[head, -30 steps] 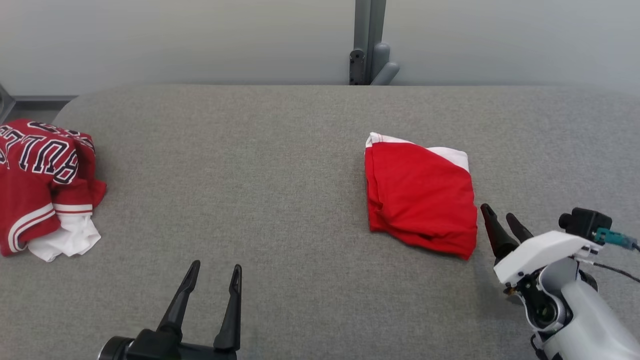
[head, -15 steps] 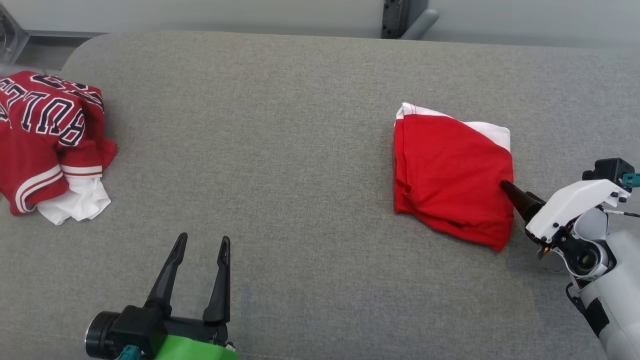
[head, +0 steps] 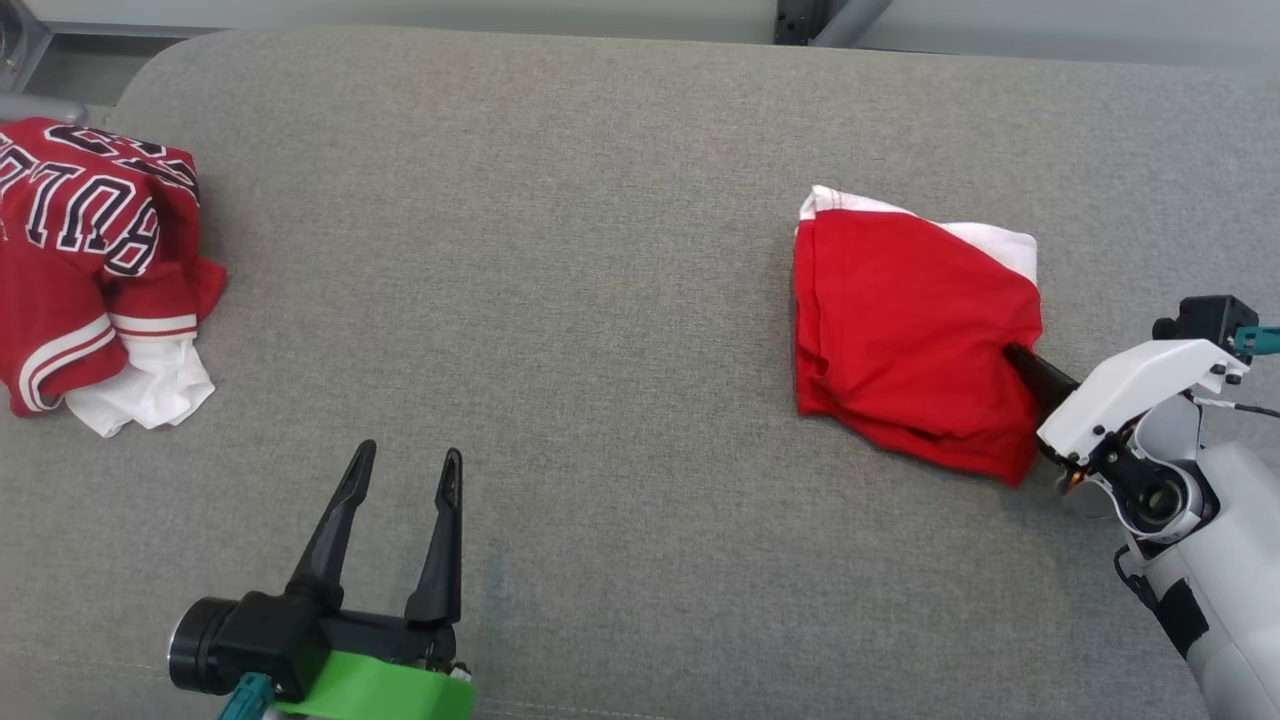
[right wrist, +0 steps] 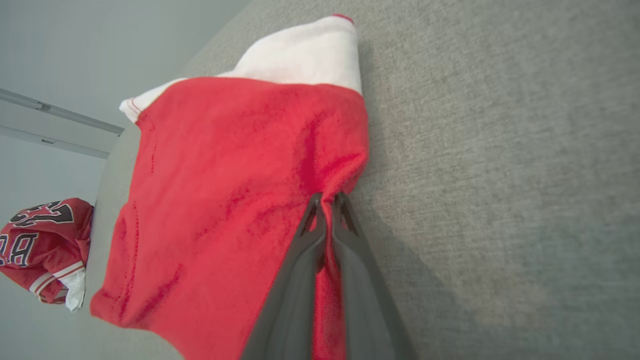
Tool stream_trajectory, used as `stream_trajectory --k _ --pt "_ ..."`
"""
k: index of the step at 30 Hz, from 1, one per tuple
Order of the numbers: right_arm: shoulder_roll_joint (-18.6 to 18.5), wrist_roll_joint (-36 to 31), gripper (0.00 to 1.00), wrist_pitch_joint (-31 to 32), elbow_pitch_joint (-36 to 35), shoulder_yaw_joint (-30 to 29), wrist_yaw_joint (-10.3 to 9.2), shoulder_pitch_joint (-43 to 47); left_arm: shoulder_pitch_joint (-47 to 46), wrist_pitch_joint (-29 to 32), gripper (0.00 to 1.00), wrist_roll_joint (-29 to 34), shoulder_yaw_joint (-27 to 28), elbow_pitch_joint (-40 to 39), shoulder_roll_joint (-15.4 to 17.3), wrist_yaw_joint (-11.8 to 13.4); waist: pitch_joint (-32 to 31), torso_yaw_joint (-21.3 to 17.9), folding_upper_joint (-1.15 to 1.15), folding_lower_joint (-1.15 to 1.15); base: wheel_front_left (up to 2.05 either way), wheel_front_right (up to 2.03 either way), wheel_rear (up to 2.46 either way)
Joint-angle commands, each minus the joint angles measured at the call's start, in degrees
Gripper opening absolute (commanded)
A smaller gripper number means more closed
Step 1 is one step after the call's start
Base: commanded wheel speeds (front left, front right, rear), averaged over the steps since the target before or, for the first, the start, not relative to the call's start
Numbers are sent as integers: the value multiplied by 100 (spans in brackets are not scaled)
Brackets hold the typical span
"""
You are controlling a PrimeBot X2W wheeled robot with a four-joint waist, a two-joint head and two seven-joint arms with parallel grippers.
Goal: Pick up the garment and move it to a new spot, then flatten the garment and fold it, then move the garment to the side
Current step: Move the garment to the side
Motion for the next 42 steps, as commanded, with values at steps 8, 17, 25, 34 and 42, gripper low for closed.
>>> stream_trajectory --k 8,17,25,34,42 --pt "-173 -281 0 -759 -440 624 1 -189 -193 -14 100 -29 54 -220 209 -20 231 -712 0 0 0 0 0" --pt "-119 -208 0 -1333 -540 1198 1 -272 -290 -14 100 27 57 -506 584 -20 467 -1767 0 0 0 0 0" --pt "-197 -183 0 -1727 -706 1721 1 -287 -311 -14 100 64 14 -737 868 -20 660 -2536 0 0 0 0 0" --pt "-411 -363 0 -2134 -668 2401 1 -567 -397 -15 100 154 -153 -1070 1207 -21 1021 -3063 0 0 0 0 0" --pt "-637 -1135 0 -2639 -54 2587 0 -1584 -791 -14 100 108 -445 -1632 1639 -21 1809 -2995 0 0 0 0 0"
